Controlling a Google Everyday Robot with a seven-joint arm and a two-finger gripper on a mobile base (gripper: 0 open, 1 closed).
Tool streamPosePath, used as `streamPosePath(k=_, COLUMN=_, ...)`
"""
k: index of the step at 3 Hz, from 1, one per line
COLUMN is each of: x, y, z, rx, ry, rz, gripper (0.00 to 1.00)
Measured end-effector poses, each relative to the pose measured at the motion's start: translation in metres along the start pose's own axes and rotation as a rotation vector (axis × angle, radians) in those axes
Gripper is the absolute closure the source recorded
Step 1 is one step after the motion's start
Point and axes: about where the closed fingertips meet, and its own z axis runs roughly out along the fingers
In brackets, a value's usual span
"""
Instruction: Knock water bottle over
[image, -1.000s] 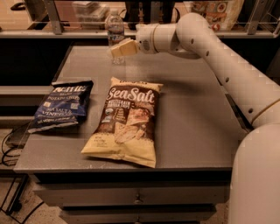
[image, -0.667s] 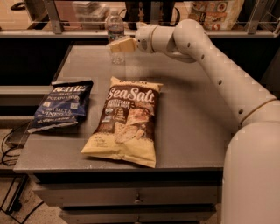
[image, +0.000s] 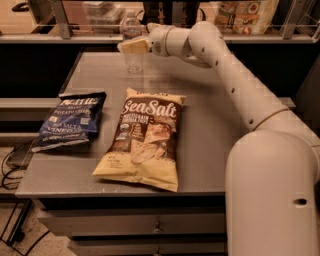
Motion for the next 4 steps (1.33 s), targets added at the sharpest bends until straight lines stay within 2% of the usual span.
streamPosePath(k=1, x=-0.001, y=0.002, z=0.017, rx=-0.020, ry=0.031, rz=-0.029, gripper=0.41)
streamPosePath(k=2, x=-0.006, y=0.003, z=0.018, rx=-0.022, ry=0.062, rz=-0.063, gripper=0.65)
streamPosePath(k=3, x=-0.014, y=-0.001, z=-0.008, rx=0.000, ry=0.143, rz=-0.120, gripper=0.88)
streamPosePath(k=4, x=-0.020, y=-0.001, z=-0.047, rx=0.013, ry=0.278, rz=-0.184, gripper=1.00)
